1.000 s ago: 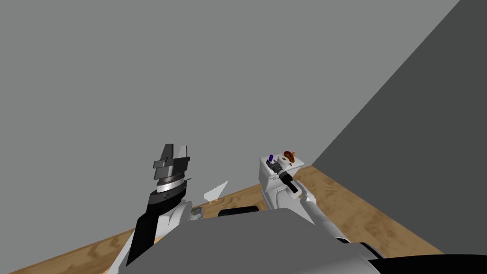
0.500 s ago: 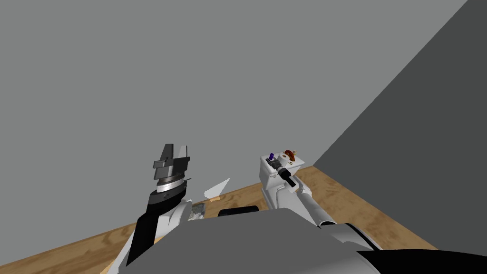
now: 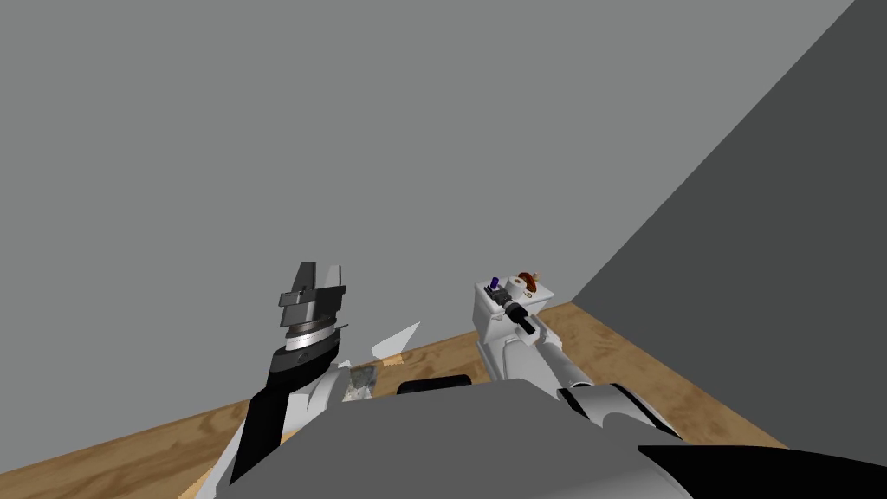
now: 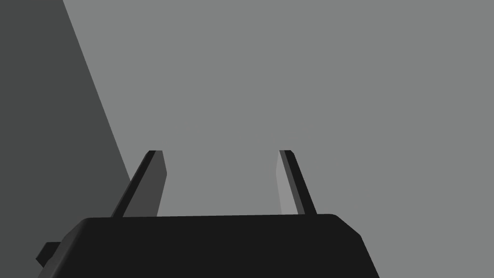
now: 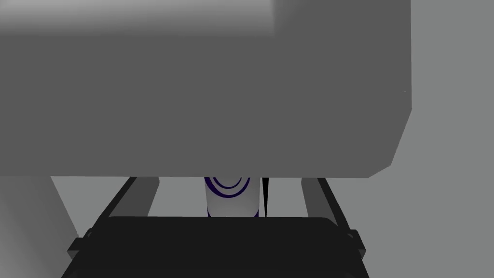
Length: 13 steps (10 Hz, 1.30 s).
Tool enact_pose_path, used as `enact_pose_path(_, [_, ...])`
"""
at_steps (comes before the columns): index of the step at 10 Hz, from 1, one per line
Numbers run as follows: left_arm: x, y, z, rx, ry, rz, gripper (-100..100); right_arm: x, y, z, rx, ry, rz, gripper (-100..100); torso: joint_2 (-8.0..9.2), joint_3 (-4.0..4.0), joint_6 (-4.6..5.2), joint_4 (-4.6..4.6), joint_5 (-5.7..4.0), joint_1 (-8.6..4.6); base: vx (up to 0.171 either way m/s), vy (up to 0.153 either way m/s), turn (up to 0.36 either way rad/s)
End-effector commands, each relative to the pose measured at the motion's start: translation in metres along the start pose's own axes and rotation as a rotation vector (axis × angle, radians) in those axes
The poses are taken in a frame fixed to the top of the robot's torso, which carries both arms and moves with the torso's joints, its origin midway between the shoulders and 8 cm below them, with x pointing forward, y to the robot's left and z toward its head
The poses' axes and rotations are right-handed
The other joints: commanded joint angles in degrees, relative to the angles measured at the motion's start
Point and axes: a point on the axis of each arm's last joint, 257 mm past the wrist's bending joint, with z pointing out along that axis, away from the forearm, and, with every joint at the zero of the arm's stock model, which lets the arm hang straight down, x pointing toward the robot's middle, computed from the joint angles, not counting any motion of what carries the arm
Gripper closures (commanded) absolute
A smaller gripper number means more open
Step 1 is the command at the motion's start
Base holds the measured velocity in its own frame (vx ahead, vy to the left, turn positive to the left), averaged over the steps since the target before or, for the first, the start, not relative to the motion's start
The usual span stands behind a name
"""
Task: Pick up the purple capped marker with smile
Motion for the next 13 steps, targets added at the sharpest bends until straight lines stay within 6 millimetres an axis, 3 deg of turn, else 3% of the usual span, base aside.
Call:
enact_pose_path(1, [0.0, 0.0, 0.0, 0.0, 0.0, 0.0, 0, -0.009, -0.006, 0.012, 0.005, -0.007, -0.001, -100, 0.0, 0.0, 0.0, 0.0, 0.0, 0.0, -0.098, 0.016, 0.048])
enact_pose_path(3, [0.0, 0.0, 0.0, 0.0, 0.0, 0.0, 0, 0.004, -0.013, 0.009, 0.022, 0.021, 0.008, -100, 0.01, 0.02, 0.03, 0.01, 0.0, -0.02, -0.027, 0.006, -0.006])
enact_pose_path(4, [0.0, 0.0, 0.0, 0.0, 0.0, 0.0, 0, -0.017, -0.015, 0.021, 0.012, -0.019, -0.004, -100, -0.11, -0.05, 0.04, -0.01, -0.01, -0.04, -0.062, 0.017, 0.087])
enact_pose_path(5, [0.0, 0.0, 0.0, 0.0, 0.0, 0.0, 0, -0.02, -0.017, 0.028, 0.018, -0.018, -0.001, -100, -0.01, 0.0, 0.0, 0.0, 0.01, 0.01, -0.082, 0.02, 0.047])
enact_pose_path(8, [0.0, 0.0, 0.0, 0.0, 0.0, 0.0, 0, -0.006, -0.025, 0.026, 0.039, 0.016, 0.012, -100, -0.07, -0.03, 0.04, -0.01, -0.01, -0.03, -0.024, 0.005, -0.005])
enact_pose_path(9, [0.0, 0.0, 0.0, 0.0, 0.0, 0.0, 0, -0.028, -0.026, 0.036, 0.028, -0.028, -0.002, -100, -0.15, -0.07, 0.05, -0.03, -0.01, -0.06, -0.082, 0.023, 0.082])
enact_pose_path(11, [0.0, 0.0, 0.0, 0.0, 0.0, 0.0, 0, -0.039, -0.027, 0.049, 0.033, -0.036, 0.003, -100, 0.1, 0.07, 0.03, 0.03, 0.02, 0.04, -0.068, 0.017, 0.019])
enact_pose_path(13, [0.0, 0.0, 0.0, 0.0, 0.0, 0.0, 0, -0.017, -0.036, 0.041, 0.058, 0.009, 0.017, -100, -0.11, -0.05, 0.05, -0.02, -0.02, -0.05, -0.001, -0.001, -0.001])
